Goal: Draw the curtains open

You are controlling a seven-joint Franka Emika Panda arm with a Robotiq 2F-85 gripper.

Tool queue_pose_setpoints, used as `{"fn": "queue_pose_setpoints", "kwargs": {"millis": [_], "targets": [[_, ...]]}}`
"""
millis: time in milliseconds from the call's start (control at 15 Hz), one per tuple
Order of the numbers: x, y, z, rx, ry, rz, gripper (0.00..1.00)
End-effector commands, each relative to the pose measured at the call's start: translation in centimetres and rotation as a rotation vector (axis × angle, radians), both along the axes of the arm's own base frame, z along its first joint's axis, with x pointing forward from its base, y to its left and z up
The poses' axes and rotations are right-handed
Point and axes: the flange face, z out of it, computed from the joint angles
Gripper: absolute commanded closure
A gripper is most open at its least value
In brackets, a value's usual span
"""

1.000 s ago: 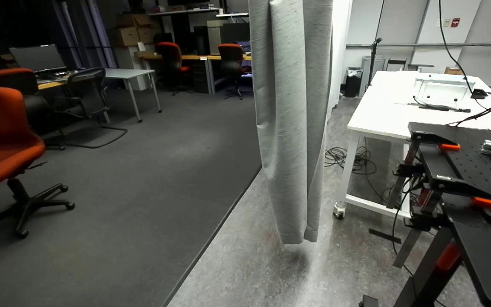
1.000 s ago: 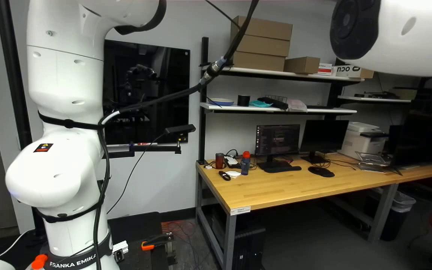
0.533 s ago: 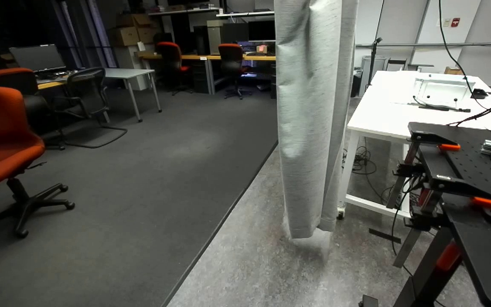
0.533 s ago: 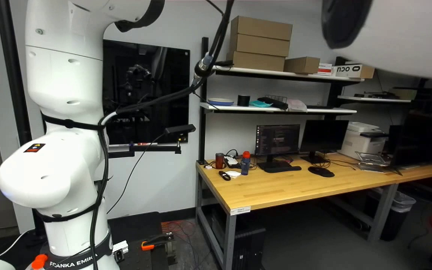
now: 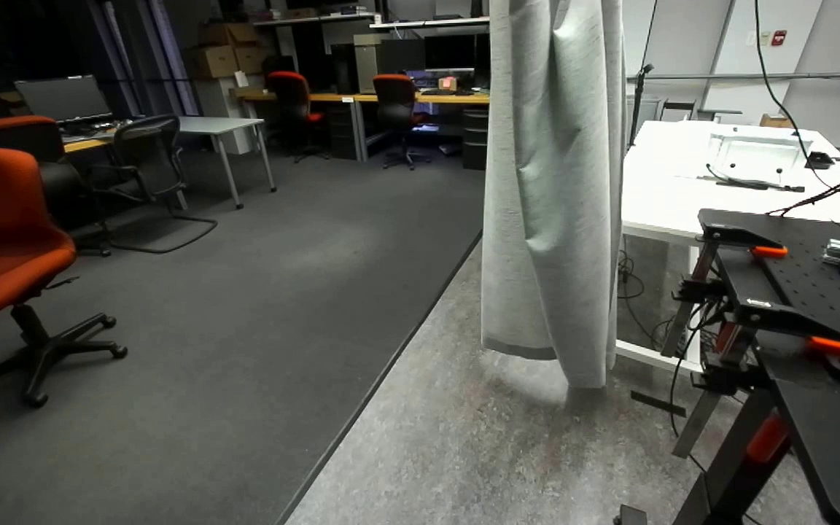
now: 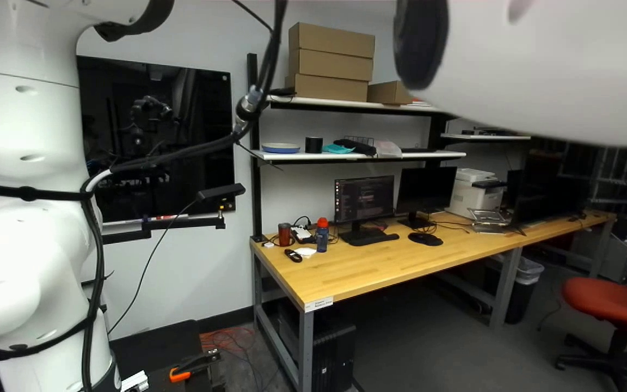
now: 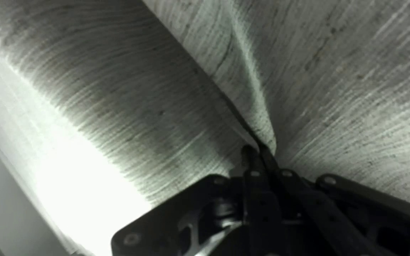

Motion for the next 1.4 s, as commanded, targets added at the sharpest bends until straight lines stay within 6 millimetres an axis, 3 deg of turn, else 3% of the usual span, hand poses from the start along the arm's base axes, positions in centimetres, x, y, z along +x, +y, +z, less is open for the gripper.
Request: {"fn": "queue_pose_setpoints", "kwargs": {"millis": [0, 200, 333, 533, 667, 1000, 1067, 1200, 1333], "targets": [[5.9, 8.3, -1.6, 0.006, 0.086, 0.192, 0.99], [11.3, 16.5, -4.8, 0.027, 0.167, 0.365, 0.99], [13.8, 21.7, -6.5, 0.034, 0.217, 0.477, 0.99], [15.6, 27.6, -8.6, 0.022, 0.313, 0.647, 0.99], [16.1, 30.6, -10.1, 0.013, 0.384, 0.759, 0.99], [16.2, 32.4, -10.3, 0.021, 0.485, 0.855, 0.99], [16.0, 32.4, -10.4, 0.026, 0.509, 0.864, 0.73], [15.5, 32.4, -10.8, 0.035, 0.553, 0.877, 0.65], [14.9, 32.5, -11.4, 0.042, 0.600, 0.889, 0.49]]}}
